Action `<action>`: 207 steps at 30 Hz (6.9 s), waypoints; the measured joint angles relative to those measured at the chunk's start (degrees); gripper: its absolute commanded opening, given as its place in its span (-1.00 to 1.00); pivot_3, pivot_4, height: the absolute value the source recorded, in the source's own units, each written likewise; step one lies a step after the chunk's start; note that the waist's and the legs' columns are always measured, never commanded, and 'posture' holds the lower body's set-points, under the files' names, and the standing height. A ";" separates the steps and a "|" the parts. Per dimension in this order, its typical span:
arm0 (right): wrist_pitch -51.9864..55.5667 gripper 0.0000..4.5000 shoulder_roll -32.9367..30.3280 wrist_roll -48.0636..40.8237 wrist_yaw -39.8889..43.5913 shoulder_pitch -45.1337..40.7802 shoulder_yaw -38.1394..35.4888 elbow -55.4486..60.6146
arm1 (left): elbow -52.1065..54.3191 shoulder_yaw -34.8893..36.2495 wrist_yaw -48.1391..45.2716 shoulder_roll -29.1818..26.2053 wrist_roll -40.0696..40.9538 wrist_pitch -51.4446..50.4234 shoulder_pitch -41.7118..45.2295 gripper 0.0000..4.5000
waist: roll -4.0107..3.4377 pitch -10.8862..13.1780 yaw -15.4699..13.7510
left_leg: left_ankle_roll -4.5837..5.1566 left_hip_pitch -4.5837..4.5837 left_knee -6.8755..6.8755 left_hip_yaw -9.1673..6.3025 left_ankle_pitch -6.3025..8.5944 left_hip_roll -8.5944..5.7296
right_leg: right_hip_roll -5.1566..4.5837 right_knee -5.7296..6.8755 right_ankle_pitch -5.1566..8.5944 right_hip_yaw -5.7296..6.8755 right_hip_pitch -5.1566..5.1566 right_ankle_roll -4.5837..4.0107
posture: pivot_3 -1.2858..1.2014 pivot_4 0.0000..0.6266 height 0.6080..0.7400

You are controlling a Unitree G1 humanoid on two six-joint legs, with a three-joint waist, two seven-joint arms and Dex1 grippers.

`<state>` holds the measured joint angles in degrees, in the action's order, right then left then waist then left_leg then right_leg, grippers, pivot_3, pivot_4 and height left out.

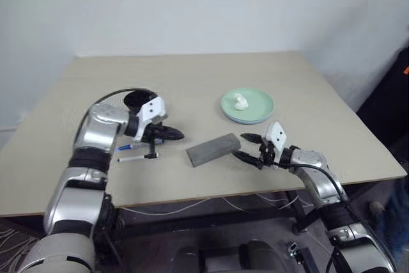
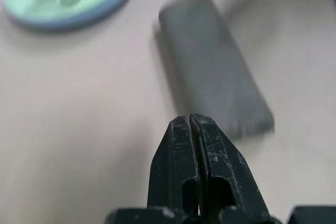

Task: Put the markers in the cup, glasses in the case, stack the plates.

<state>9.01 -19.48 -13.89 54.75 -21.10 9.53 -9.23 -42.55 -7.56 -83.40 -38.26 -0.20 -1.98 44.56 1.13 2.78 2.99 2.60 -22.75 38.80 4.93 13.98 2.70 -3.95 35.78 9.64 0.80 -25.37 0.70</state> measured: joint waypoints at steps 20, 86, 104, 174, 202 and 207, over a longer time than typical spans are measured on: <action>1.65 0.50 0.73 0.55 -0.75 -0.92 0.88 0.25 | 0.82 -4.91 -1.77 -10.87 -5.75 6.05 -6.47 0.34 | 0.00 0.00 -0.29 | -0.27 0.00 -0.01 0.15 0.14 0.11 | -0.01 0.01 -0.04 0.07 -0.08 -0.08 | 0.03 -1.00 1.00; 1.85 0.50 0.66 2.98 -1.70 -5.04 1.40 -4.95 | -31.82 -11.71 4.44 -1.27 -20.76 4.25 16.41 0.73 | 0.28 -0.06 -0.27 | -0.10 -0.28 0.04 0.31 0.06 0.22 | 0.00 -0.01 -0.14 0.13 -0.40 -0.20 | 0.03 -1.00 1.00; 1.40 0.50 0.98 3.40 -3.34 -5.05 1.38 -5.71 | -31.76 -11.62 -4.58 -1.47 -21.26 3.86 16.19 0.57 | 0.28 -0.06 -0.26 | -0.11 -0.27 0.03 0.31 0.07 0.22 | 0.00 -0.01 -0.14 0.12 -0.40 -0.21 | 0.03 -1.00 1.00; 0.71 0.50 1.79 4.93 -2.62 -5.41 1.45 -7.34 | -17.89 19.81 52.41 9.55 5.70 24.44 5.44 0.17 | 0.30 -0.06 -0.27 | -0.29 0.03 0.10 0.36 0.18 0.18 | 0.00 -0.05 -0.35 0.10 -0.04 0.05 | 0.03 -1.00 1.00; -0.57 0.50 2.05 5.15 -2.39 -6.06 1.52 -9.31 | -9.36 8.71 -0.95 -11.76 8.39 -6.75 12.79 0.98 | 0.29 -0.04 0.10 | -0.31 0.05 -0.04 0.41 0.19 0.21 | 0.00 -0.09 -0.24 0.08 -0.12 -0.10 | 0.03 -1.00 1.00; -0.89 0.50 2.43 5.23 -2.32 -6.87 1.60 -10.38 | -12.80 0.14 -7.58 -15.35 0.58 -6.19 15.23 0.98 | 0.30 -0.04 -0.08 | -0.31 0.01 -0.01 0.39 0.19 0.21 | -0.02 -0.08 -0.24 0.09 -0.15 -0.11 | 0.03 -1.00 1.00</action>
<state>8.13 -17.05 -8.67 52.43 -27.97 11.13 -19.61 -55.35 -7.41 -90.98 -53.61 0.38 -8.17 59.79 1.43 2.74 2.92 2.29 -22.74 38.79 5.31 14.16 2.91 -3.97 35.70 9.40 0.88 -25.52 0.59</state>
